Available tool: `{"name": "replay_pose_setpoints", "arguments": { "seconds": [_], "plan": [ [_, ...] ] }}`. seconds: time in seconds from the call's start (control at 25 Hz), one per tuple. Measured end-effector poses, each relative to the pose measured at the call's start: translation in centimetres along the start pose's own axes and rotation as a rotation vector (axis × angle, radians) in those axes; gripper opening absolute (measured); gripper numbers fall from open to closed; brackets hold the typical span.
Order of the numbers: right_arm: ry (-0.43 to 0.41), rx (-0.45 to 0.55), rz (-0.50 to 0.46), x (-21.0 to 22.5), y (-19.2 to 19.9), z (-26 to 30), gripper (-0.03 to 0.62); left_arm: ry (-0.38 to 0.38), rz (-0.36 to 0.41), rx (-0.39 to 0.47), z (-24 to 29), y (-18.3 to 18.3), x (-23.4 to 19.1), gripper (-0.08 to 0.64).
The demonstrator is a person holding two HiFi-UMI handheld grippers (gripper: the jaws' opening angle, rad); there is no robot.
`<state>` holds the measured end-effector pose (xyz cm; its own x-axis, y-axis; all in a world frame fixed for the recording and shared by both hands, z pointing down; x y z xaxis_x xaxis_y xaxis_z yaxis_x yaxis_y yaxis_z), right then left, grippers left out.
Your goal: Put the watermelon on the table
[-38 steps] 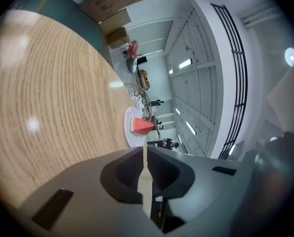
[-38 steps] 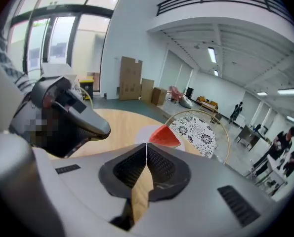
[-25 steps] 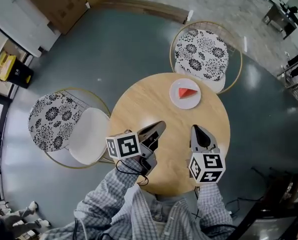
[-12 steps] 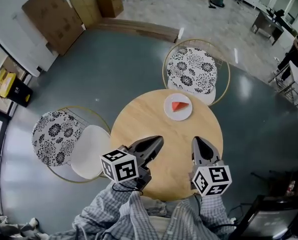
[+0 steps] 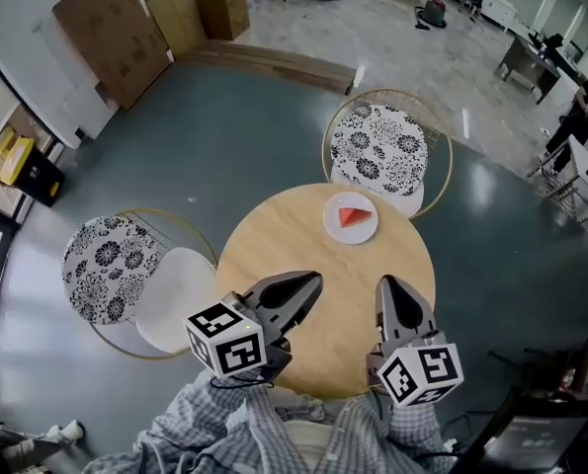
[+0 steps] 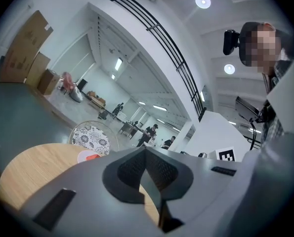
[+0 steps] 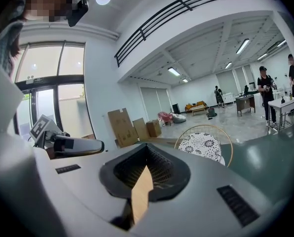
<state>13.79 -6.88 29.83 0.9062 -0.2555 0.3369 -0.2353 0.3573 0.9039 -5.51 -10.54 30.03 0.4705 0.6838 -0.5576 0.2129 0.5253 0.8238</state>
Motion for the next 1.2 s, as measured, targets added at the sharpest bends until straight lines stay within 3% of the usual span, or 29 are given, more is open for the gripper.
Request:
{"name": "replay_pose_setpoints", "arguments": {
  "seconds": [0.36, 1.2],
  "plan": [
    [-0.014, 0.005, 0.002, -0.7, -0.7, -0.4, 0.008, 0.001, 0.067, 0.004, 0.0, -0.6, 0.9, 0.006],
    [-0.016, -0.015, 0.007, -0.2, -0.1, -0.9, 0.008, 0.003, 0.048, -0.013, 0.2, 0.4, 1.2, 0.006]
  ]
}}
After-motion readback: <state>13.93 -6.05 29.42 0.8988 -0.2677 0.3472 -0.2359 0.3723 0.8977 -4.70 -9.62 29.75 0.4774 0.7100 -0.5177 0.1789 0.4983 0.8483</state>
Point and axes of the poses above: the fingertips, and each gripper's own axes: z forward along the fingers, x to its right, y out of its underside, the point moved 7 cm from there along -z, backward along the fingers, and after that the axes turned 4 degrees about z, right-handed, at the moved point
